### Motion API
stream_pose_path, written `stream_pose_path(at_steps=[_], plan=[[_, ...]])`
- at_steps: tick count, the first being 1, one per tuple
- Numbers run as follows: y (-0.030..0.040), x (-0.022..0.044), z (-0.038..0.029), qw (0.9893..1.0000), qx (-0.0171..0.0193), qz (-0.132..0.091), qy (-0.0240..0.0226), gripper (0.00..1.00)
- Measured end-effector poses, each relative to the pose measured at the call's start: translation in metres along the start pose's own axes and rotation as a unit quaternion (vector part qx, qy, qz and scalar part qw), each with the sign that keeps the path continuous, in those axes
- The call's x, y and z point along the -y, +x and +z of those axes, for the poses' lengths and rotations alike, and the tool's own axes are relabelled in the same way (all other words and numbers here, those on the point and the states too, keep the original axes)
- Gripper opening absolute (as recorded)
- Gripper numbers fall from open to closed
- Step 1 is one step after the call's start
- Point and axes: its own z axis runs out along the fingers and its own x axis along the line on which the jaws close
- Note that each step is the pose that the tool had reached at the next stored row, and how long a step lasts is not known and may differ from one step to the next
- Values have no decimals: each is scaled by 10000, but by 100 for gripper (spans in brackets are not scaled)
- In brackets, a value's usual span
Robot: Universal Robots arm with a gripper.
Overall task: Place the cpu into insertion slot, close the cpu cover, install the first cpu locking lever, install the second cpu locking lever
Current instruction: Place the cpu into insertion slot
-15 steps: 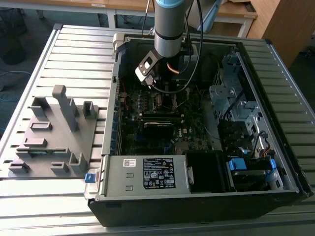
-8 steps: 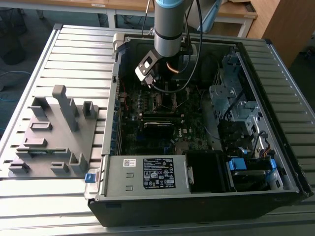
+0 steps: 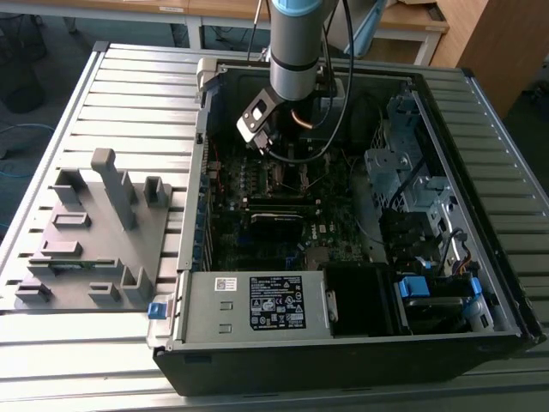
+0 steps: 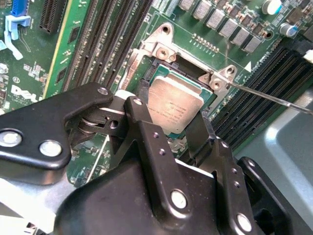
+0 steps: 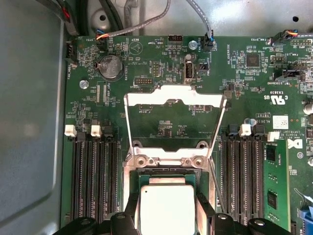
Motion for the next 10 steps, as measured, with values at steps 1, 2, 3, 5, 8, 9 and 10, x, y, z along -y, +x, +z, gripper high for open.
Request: stream_pose_path(at_steps=[1,2,3,5,8,9,10], plan=[[0,-1,1,10000,0,2,0,54],[0,-2,1,10000,0,2,0,54],[-1,-2,3,10000,0,2,0,54],[-1,-2,4,10000,0,2,0,54],[-7,-3,4,10000,-1,1,-1,54],[-7,-2,4,10000,-1,1,-1,54],[-7,-2,4,10000,-1,2,-1,54]])
